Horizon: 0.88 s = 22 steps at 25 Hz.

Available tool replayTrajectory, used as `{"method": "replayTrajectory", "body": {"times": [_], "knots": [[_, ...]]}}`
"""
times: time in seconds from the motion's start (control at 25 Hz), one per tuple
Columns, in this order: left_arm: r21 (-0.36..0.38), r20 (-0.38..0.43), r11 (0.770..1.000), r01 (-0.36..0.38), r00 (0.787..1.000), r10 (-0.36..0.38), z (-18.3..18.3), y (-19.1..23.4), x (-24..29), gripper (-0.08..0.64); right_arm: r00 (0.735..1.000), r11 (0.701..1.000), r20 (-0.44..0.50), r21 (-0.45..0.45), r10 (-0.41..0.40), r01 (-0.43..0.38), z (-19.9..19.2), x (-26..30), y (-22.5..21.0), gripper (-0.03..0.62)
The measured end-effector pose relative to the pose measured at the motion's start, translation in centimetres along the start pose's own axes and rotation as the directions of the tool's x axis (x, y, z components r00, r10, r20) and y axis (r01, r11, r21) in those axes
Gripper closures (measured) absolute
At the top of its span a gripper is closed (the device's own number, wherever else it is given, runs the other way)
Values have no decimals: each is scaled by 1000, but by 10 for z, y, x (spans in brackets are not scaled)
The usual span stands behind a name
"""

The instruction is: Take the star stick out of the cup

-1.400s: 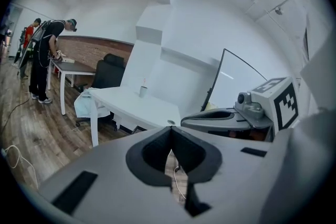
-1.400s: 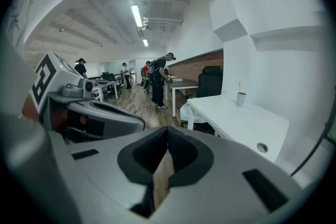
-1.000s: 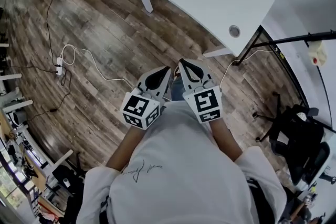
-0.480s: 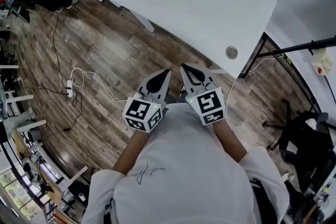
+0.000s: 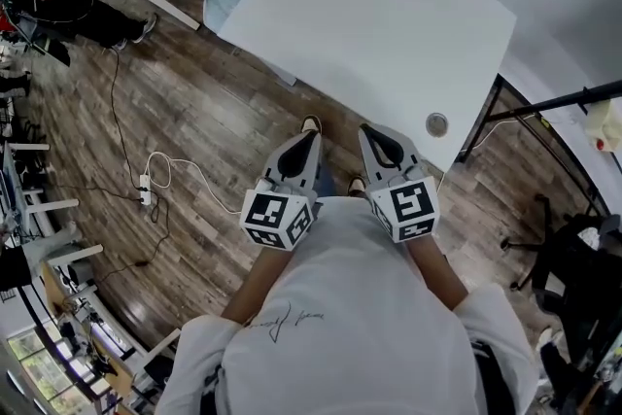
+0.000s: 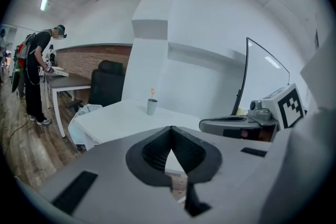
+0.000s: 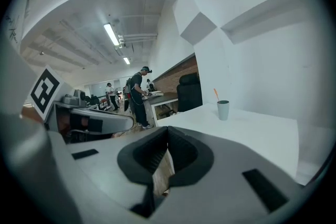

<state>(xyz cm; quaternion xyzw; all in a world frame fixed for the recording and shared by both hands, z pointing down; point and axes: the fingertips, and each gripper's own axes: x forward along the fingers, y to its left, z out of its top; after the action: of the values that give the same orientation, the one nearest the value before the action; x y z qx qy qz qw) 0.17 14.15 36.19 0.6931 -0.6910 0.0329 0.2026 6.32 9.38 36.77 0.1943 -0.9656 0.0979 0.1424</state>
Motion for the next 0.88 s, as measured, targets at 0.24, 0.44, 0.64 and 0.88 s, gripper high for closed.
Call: {"method": "replayTrajectory", "body": {"times": [0.24, 0.44, 0.64, 0.88], "knots": [[13, 16, 998, 69, 997, -70, 26, 27, 37, 557, 998, 998, 19, 22, -62, 61, 19, 32, -26, 584], [20, 25, 990, 141, 990, -142, 50, 37, 73, 557, 990, 989, 12, 50, -141, 141, 31, 46, -51, 584], [30, -3, 977, 211, 977, -211, 68, 52, 102, 557, 980, 976, -12, 81, -200, 201, 43, 71, -68, 584], [29, -38, 956, 293, 956, -292, 91, 80, 134, 557, 967, 960, -38, 111, -253, 256, 61, 109, -78, 584]]}}
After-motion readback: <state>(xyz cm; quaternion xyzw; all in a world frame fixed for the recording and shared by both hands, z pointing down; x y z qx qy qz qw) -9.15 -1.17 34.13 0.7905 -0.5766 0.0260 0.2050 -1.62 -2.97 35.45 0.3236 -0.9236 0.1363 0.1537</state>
